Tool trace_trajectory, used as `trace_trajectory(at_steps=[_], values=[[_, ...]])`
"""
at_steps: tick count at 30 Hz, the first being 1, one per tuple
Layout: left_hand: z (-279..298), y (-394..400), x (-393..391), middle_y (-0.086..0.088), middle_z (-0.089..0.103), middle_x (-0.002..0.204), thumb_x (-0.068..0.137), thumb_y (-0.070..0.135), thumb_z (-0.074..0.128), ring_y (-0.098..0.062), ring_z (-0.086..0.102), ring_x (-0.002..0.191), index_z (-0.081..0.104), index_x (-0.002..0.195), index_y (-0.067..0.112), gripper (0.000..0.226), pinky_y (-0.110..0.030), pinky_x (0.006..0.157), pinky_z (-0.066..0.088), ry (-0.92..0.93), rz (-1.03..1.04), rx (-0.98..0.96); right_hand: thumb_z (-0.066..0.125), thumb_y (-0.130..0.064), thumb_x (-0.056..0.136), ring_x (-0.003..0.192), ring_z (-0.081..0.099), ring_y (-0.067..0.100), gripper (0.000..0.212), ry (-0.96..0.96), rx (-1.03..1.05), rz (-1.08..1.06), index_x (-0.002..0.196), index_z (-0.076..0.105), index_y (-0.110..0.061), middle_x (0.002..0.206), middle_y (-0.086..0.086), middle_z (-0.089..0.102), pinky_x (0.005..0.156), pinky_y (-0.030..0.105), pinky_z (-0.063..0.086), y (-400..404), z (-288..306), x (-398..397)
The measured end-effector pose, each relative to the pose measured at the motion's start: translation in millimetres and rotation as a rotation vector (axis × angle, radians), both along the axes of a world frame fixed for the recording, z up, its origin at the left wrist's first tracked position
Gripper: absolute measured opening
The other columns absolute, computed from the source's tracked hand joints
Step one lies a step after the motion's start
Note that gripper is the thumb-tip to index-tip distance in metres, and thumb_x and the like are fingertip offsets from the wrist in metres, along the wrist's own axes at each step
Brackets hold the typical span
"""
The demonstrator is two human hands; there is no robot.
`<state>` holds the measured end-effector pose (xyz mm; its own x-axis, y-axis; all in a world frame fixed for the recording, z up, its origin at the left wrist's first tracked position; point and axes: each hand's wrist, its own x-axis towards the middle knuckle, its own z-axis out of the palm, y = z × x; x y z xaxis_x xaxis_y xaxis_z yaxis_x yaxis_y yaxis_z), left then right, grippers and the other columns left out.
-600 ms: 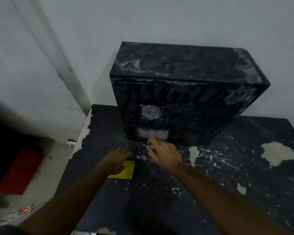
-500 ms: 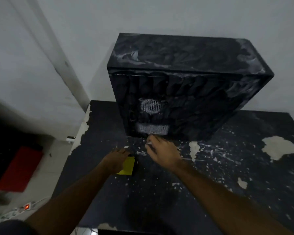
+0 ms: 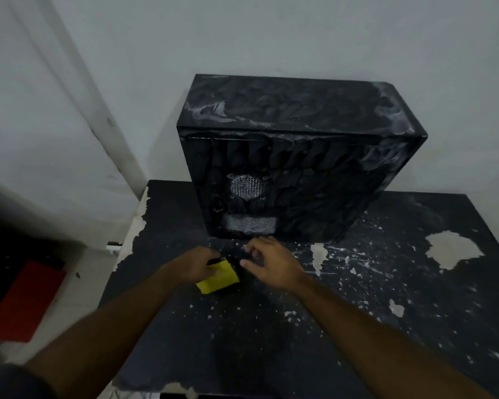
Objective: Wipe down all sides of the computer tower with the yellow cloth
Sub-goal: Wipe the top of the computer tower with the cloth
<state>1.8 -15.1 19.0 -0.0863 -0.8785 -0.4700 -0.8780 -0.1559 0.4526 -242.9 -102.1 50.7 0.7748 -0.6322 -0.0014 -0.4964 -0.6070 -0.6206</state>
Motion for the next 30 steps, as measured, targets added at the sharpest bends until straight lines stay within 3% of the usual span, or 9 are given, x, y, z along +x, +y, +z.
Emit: trace_trajectory(at_steps=[2, 5, 9, 13, 15, 18, 24, 28, 30], values=[[16, -5, -8, -0.003, 0.06, 0.08, 0.093, 0.037, 0.068, -0.009, 0.054, 0.071, 0.063, 0.089, 0.007, 0.03, -0.035, 0.067, 0.042, 0.111, 0.053, -0.073, 0.07, -0.052, 0.087, 0.104, 0.055, 0.011, 0.043, -0.045, 0.062, 0.003, 0.118, 0.063, -0.023, 0.107, -0.006, 0.064, 0.088, 0.034, 0.052, -4, 3, -2], [53, -14, -26, -0.011, 0.071, 0.091, 0.086, 0.049, 0.067, -0.023, 0.068, 0.082, 0.07, 0.097, 0.009, 0.041, -0.044, 0.075, 0.054, 0.304, 0.17, -0.11, 0.069, -0.049, 0.093, 0.111, 0.055, 0.004, 0.05, -0.076, 0.215, -0.056, 0.133, 0.056, -0.021, 0.126, -0.006, 0.061, 0.093, 0.02, 0.047, -10, 22, -6], [107, -31, -46, -0.004, 0.075, 0.099, 0.1, 0.033, 0.066, -0.02, 0.072, 0.095, 0.071, 0.102, 0.018, 0.016, -0.047, 0.087, 0.056, 0.464, 0.242, -0.104, 0.053, -0.045, 0.104, 0.106, 0.062, 0.012, 0.037, -0.2, 0.368, -0.135, 0.136, 0.052, -0.025, 0.121, -0.004, 0.063, 0.08, 0.023, 0.051, -22, 51, -11], [164, -43, -67, -0.013, 0.075, 0.1, 0.102, 0.031, 0.063, -0.02, 0.071, 0.089, 0.071, 0.105, 0.009, 0.023, -0.047, 0.081, 0.057, 0.575, 0.27, -0.164, 0.05, -0.032, 0.108, 0.101, 0.064, 0.019, 0.024, -0.401, 0.454, -0.219, 0.129, 0.055, -0.021, 0.115, 0.001, 0.063, 0.08, 0.037, 0.057, -32, 95, -12], [195, -47, -75, -0.005, 0.077, 0.105, 0.101, 0.028, 0.065, -0.019, 0.074, 0.096, 0.071, 0.112, 0.01, 0.022, -0.039, 0.084, 0.06, 0.642, 0.275, -0.166, 0.049, -0.028, 0.108, 0.097, 0.065, 0.022, 0.018, -0.49, 0.431, -0.236, 0.123, 0.057, -0.02, 0.111, 0.002, 0.064, 0.076, 0.037, 0.058, -35, 121, -14], [232, -54, -78, -0.006, 0.075, 0.119, 0.094, 0.016, 0.074, -0.025, 0.072, 0.109, 0.066, 0.126, 0.009, 0.034, -0.041, 0.095, 0.059, 0.717, 0.225, -0.14, 0.05, -0.022, 0.108, 0.097, 0.064, 0.02, 0.012, -0.603, 0.341, -0.218, 0.117, 0.058, -0.018, 0.111, 0.002, 0.063, 0.078, 0.037, 0.056, -43, 155, -19], [303, -77, -73, -0.003, 0.072, 0.127, 0.083, -0.004, 0.08, -0.021, 0.07, 0.114, 0.06, 0.132, 0.014, 0.056, -0.038, 0.094, 0.059, 0.686, 0.124, -0.204, 0.052, -0.018, 0.107, 0.093, 0.062, 0.016, 0.013, -0.728, 0.22, -0.166, 0.117, 0.06, -0.019, 0.114, 0.005, 0.065, 0.073, 0.024, 0.05, -69, 236, -37], [342, -93, -65, -0.002, 0.077, 0.115, 0.063, 0.025, 0.095, -0.019, 0.072, 0.107, 0.067, 0.118, 0.016, 0.063, -0.032, 0.091, 0.06, 0.732, 0.234, -0.354, 0.05, -0.013, 0.107, 0.096, 0.063, 0.002, 0.017, -0.769, 0.142, -0.239, 0.114, 0.065, -0.018, 0.115, -0.001, 0.067, 0.076, 0.014, 0.048, -87, 276, -46], [357, -100, -63, -0.008, 0.075, 0.12, 0.061, 0.032, 0.098, -0.023, 0.072, 0.11, 0.067, 0.122, 0.019, 0.069, -0.035, 0.091, 0.06, 0.782, 0.271, -0.435, 0.051, -0.014, 0.107, 0.097, 0.064, 0.002, 0.019, -0.709, 0.086, -0.255, 0.112, 0.068, -0.02, 0.11, -0.004, 0.069, 0.078, 0.017, 0.048, -99, 287, -49]])
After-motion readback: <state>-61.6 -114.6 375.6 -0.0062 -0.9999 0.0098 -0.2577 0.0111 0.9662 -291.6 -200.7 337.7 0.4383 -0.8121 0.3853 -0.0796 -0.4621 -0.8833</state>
